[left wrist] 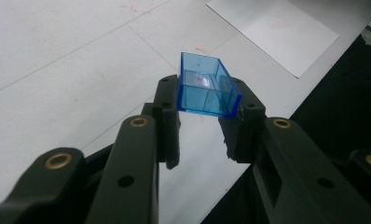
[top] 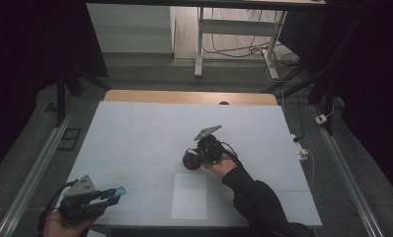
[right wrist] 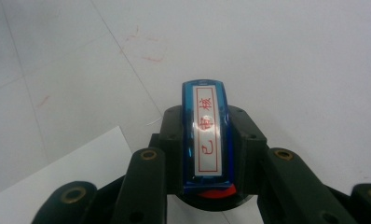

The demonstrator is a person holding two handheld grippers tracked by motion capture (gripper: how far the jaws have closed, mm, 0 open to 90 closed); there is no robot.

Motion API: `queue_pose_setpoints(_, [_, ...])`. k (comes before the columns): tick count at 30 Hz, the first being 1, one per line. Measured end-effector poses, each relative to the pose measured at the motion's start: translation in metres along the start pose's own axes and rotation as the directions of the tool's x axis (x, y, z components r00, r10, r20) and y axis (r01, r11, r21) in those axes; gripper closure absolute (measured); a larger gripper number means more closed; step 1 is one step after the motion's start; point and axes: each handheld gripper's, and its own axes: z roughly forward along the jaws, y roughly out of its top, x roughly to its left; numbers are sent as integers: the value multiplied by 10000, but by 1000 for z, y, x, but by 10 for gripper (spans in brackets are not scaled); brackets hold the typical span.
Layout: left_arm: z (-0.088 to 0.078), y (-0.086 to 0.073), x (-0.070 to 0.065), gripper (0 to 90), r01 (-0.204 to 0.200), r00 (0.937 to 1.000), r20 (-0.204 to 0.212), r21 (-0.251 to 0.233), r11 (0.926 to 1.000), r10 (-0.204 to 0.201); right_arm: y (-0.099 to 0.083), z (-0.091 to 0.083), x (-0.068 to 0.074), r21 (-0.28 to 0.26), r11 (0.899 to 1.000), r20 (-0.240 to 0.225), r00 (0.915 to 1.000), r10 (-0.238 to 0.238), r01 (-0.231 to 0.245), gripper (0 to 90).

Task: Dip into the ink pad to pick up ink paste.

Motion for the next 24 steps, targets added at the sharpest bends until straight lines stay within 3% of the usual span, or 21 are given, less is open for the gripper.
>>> queue_pose_setpoints(5, [0, 0, 0, 685, -8, 10000, 1, -15, 10000, 8, 2, 0, 4, 151, 9994, 274, 9991, -320, 315, 699])
queue_pose_setpoints(13, [0, 0, 0, 685, 9, 10000, 15, -39, 10000, -9, 3, -2, 4, 134, 9997, 317, 9993, -212, 208, 697])
queue_pose_setpoints(24, [0, 0, 0, 685, -30, 10000, 23, -31, 10000, 30, 7, -18, 8, -287, 9988, 276, 9989, -381, 389, 696])
